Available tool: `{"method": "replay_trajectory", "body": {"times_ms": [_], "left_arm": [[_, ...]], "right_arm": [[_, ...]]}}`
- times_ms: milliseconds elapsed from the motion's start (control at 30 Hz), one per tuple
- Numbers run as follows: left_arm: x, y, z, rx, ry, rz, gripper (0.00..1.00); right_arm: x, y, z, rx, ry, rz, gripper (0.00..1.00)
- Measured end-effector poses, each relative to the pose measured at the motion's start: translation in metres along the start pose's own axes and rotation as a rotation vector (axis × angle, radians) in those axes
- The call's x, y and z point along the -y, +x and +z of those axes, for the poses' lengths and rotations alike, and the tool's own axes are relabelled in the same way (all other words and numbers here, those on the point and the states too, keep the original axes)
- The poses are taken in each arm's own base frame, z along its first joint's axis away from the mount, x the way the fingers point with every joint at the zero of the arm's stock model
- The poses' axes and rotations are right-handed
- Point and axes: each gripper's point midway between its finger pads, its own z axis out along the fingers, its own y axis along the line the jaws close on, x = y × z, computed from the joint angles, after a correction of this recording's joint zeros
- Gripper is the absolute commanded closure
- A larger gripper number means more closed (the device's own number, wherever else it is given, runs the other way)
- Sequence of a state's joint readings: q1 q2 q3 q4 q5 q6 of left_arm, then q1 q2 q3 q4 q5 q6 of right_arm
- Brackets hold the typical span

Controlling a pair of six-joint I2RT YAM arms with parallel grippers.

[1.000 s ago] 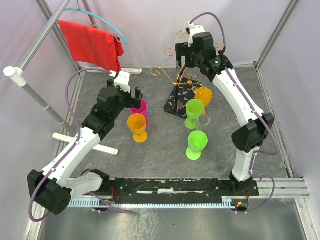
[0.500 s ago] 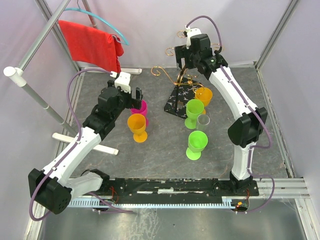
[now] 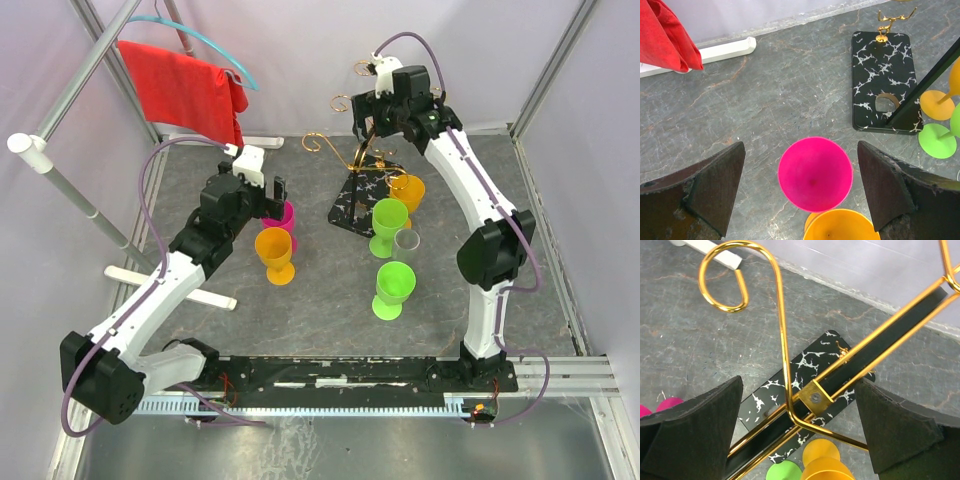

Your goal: Place the wine glass upside down on the wine glass rack

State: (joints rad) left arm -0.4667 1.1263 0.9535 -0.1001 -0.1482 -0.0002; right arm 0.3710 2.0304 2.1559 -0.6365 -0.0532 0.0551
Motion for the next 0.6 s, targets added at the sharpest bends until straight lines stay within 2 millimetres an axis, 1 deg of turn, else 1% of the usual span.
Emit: {"method": "replay_trajectory", "body": {"times_ms": [133, 300, 433, 600], "left_arm": [[0.0, 0.001, 0.0, -0.002, 0.0, 0.0, 0.01], [0.0, 0.005, 0.0, -0.009, -0.001, 0.001, 0.01], [0.0, 0.005, 0.0, -0.01, -0.002, 0.001, 0.01], [-0.001, 0.005, -0.005, -0.003, -0.004, -0.005, 0.01]], "right_arm": [[-0.008, 0.0, 0.001, 0.013, -0.054, -0.04, 0.0], [-0.014, 0.001, -0.005, 0.028, -0.086, -0.07, 0.0], [-0.027, 0.003, -0.013, 0.036, -0.124, -0.119, 0.0], [-0.048, 0.012, -0.027, 0.022, -0.175, -0.163, 0.0]]}}
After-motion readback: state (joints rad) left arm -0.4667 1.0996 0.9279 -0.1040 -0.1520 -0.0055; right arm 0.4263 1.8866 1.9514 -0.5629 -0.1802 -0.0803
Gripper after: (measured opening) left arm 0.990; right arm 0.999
